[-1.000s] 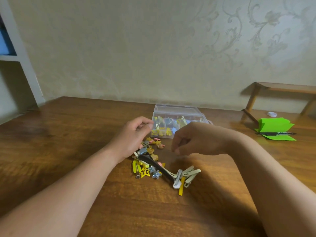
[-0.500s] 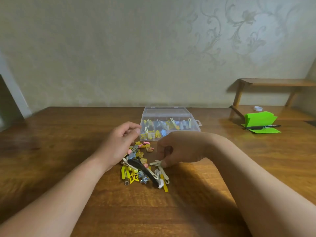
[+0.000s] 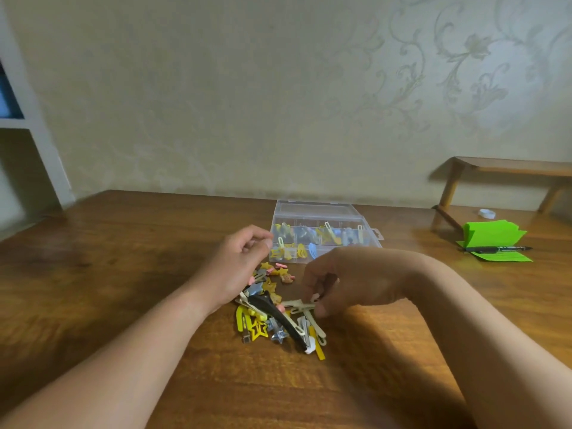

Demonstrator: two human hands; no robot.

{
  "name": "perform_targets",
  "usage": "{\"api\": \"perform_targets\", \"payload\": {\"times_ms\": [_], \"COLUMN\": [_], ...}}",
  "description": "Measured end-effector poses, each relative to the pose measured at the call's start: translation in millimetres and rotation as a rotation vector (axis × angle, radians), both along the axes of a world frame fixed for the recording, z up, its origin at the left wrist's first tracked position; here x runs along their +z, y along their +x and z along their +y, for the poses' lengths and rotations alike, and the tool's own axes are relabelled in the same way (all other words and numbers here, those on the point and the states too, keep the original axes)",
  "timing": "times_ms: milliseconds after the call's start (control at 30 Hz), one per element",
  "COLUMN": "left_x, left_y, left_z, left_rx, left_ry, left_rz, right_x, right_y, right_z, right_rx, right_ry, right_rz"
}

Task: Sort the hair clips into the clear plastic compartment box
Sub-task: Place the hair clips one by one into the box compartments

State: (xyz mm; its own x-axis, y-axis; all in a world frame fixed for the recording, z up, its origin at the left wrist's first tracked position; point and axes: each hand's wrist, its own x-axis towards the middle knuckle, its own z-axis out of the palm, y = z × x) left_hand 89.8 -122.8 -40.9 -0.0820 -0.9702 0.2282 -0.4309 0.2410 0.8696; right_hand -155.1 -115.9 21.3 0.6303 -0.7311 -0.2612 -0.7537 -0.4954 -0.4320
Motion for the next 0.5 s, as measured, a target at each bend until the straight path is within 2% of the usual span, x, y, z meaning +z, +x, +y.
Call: {"api": "perform_targets", "payload": {"times_ms": [167, 333, 500], "left_x": [1.3, 1.7, 0.2], "left_y": [-1.2, -1.1, 0.5], "left_z": [0.9, 1.3, -1.9], "left_rx": [-0.013, -0.011, -0.01], "left_ry": [0.022, 0.022, 0.016], "left_rz": [0.025, 0.019, 0.023], "right_x": [-10.6, -4.5, 6.6], "right_y": [11.9, 12.5, -11.7], "right_z": [-0.3, 2.0, -6.0], "right_rx": [-0.001, 0.011, -0.204], "right_ry": [-0.136, -0.156, -0.249], "right_rz": [0.031, 0.047, -0.155]}}
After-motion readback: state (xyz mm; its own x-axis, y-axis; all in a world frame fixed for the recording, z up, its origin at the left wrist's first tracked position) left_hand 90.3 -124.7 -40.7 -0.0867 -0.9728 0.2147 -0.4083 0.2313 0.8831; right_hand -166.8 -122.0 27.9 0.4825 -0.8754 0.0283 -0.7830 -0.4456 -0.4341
